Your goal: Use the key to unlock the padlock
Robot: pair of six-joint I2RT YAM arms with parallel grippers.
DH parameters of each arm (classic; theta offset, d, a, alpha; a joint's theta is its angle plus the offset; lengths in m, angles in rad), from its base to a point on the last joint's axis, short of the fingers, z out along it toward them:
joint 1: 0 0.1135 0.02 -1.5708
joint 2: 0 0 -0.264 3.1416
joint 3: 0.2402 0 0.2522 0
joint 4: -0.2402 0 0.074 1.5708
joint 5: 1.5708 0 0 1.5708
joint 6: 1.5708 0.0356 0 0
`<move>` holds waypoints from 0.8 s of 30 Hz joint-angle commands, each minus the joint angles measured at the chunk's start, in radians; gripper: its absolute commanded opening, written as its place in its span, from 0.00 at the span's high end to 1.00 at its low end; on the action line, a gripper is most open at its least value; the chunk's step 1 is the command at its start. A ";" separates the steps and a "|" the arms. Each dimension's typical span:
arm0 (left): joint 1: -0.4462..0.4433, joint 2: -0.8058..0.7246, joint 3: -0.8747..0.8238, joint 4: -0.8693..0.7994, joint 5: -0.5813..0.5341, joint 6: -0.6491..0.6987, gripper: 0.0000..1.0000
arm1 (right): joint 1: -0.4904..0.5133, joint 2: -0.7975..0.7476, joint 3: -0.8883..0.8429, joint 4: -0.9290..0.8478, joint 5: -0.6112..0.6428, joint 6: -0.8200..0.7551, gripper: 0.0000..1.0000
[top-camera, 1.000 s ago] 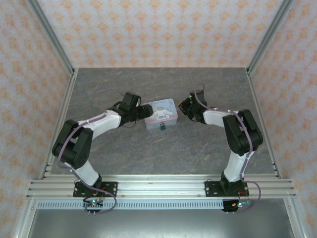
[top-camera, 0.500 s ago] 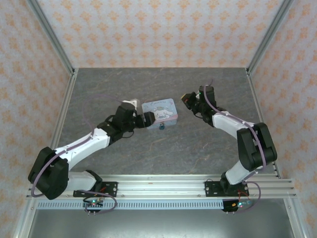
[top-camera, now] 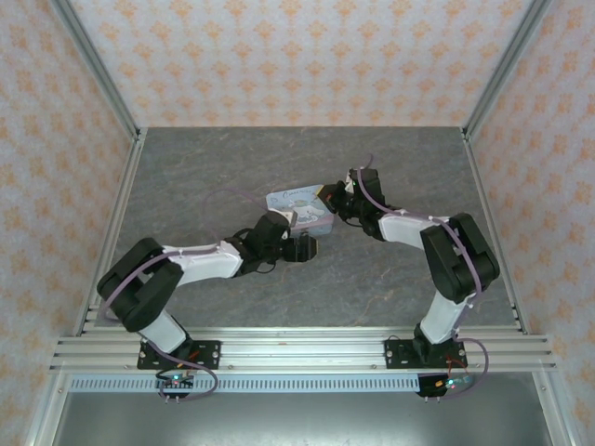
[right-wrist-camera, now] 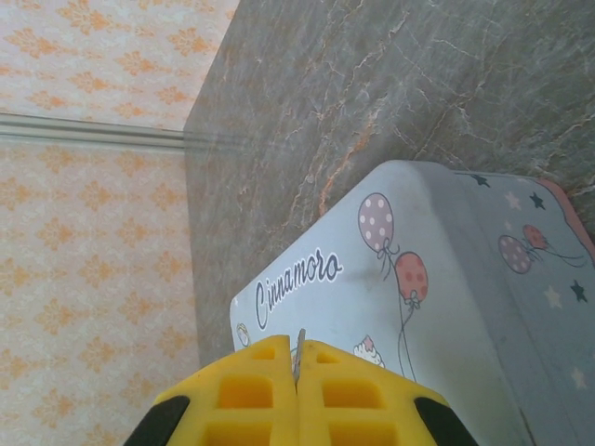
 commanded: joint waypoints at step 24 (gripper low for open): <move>-0.031 0.180 0.017 0.259 -0.316 0.211 0.22 | 0.009 0.087 -0.077 0.142 -0.021 0.032 1.00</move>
